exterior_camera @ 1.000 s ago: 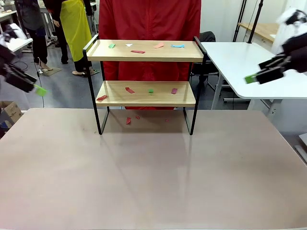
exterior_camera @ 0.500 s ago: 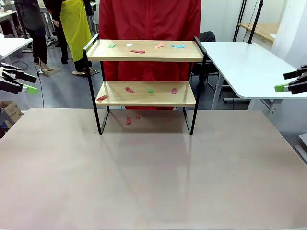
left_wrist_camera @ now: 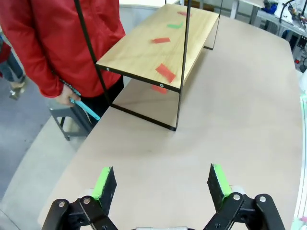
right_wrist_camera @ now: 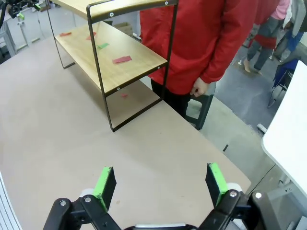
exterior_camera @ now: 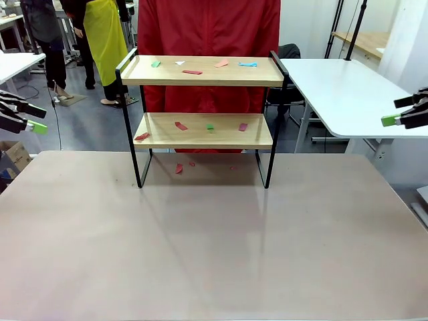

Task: Clean the shelf.
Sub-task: Pick up the Duster handed by the human.

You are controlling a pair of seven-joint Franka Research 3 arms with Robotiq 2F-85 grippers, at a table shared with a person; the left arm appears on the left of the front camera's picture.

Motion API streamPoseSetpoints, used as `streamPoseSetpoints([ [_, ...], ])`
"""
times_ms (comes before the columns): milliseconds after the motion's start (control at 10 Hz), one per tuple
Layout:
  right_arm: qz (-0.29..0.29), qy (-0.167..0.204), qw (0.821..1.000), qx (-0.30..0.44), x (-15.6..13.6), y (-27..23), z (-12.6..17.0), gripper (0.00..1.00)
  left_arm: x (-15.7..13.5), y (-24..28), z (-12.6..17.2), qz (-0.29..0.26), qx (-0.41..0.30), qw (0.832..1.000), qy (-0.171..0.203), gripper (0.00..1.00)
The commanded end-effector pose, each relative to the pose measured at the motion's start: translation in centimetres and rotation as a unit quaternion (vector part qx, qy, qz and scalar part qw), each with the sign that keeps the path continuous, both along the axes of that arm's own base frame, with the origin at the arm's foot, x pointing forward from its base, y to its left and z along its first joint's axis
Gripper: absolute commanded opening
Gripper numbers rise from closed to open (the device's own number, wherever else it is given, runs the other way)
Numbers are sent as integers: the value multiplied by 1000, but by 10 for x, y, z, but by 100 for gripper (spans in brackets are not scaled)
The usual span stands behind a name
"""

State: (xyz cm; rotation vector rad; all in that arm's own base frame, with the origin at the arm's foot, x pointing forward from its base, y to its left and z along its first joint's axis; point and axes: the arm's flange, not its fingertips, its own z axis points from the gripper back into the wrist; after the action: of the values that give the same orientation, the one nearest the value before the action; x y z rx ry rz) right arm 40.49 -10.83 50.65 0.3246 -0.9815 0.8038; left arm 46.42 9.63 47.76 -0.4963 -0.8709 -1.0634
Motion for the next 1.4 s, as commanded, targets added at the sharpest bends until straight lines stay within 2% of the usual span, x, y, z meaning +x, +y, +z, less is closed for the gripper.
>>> streamPoseSetpoints([
  [0, 17, -1, 999, 30, 26, -41, -10, 100, 25, 23, -9, 11, -33, 999, -7, 100],
  [100, 31, -11, 998, 55, 41, -61, -23, 100, 40, 45, -21, -9, -64, 998, -6, 100],
  [300, 55, -30, 994, 93, 68, -86, -49, 100, 67, 72, -48, -63, -126, 990, -30, 100],
  [800, 60, -66, 982, 169, 121, -115, -100, 100, 110, 94, -101, -85, -188, 973, -104, 100],
  [1300, 65, -73, 976, 194, 140, -128, -111, 100, 133, 92, -118, -122, -224, 962, -95, 100],
])
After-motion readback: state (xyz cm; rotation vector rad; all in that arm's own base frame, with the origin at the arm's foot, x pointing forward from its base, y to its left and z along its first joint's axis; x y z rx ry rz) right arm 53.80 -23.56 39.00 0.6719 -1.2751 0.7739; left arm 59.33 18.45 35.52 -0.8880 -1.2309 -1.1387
